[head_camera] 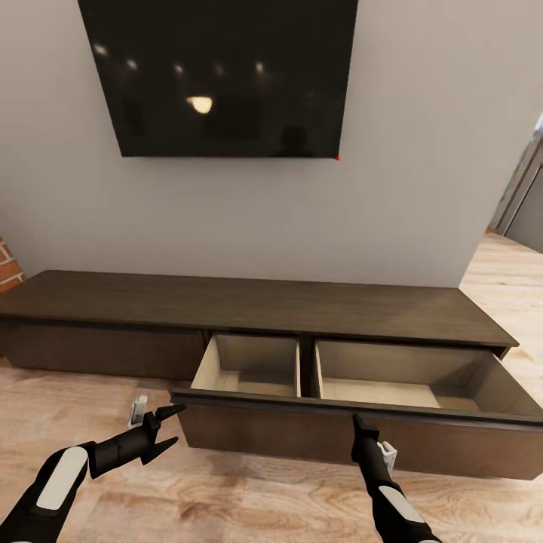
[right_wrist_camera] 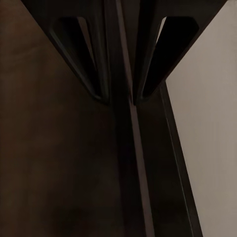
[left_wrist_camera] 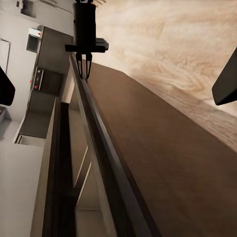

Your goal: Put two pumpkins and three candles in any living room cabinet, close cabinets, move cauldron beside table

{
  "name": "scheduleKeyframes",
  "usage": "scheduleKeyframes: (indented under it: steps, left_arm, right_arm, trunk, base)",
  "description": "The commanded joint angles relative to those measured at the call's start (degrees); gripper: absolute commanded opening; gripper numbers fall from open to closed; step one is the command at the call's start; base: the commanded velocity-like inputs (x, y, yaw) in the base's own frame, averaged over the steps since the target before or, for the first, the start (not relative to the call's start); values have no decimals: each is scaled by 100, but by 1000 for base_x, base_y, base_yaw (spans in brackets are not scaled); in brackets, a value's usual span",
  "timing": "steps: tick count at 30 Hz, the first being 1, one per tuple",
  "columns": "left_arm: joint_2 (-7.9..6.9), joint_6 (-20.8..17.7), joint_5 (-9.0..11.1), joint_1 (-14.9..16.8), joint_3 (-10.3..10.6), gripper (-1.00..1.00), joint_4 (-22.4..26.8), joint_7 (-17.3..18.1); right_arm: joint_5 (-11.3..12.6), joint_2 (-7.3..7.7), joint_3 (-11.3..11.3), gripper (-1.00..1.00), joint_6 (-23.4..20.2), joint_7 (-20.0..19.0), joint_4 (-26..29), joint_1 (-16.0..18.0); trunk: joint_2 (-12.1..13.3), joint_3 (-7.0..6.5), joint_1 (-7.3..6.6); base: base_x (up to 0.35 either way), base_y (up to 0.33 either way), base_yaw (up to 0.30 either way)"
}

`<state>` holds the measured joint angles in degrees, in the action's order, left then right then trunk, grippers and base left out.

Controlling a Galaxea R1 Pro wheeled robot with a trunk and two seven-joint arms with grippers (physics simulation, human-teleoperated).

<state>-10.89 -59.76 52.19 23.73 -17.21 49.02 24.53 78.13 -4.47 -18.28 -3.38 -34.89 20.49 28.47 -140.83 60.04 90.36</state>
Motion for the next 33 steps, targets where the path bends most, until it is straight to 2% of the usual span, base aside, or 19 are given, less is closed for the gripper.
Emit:
scheduleKeyframes:
  steps: [1, 13, 14, 26, 33]
  left_arm:
    - [-1, -1, 1, -1, -1, 100, 2, -1]
    - [-1, -1, 1, -1, -1, 100, 2, -1]
    - [-1, -1, 1, -1, -1, 100, 2, -1]
    - [-1, -1, 2, -2, -1, 100, 2, -1]
    - [-1, -1, 1, -5, -1, 100, 2, -1]
  right_arm:
    - [97, 78, -123, -100, -13, -53, 34, 2]
    - [97, 78, -123, -100, -13, -53, 34, 5]
    - [97, 78, -123, 100, -13, -53, 34, 5]
    - [103, 78, -123, 100, -15, -53, 34, 7]
    - [73, 78, -120, 100, -9, -53, 34, 4]
  trunk:
    - [0, 0, -1]
    - [0, 0, -1]
    - [0, 0, -1]
    - [0, 0, -1]
    - [0, 0, -1]
  base:
    - [-2, 0, 0]
    - [-61, 0, 0]
    - [-25, 0, 0]
    - [-21, 0, 0]
    - [-250, 0, 0]
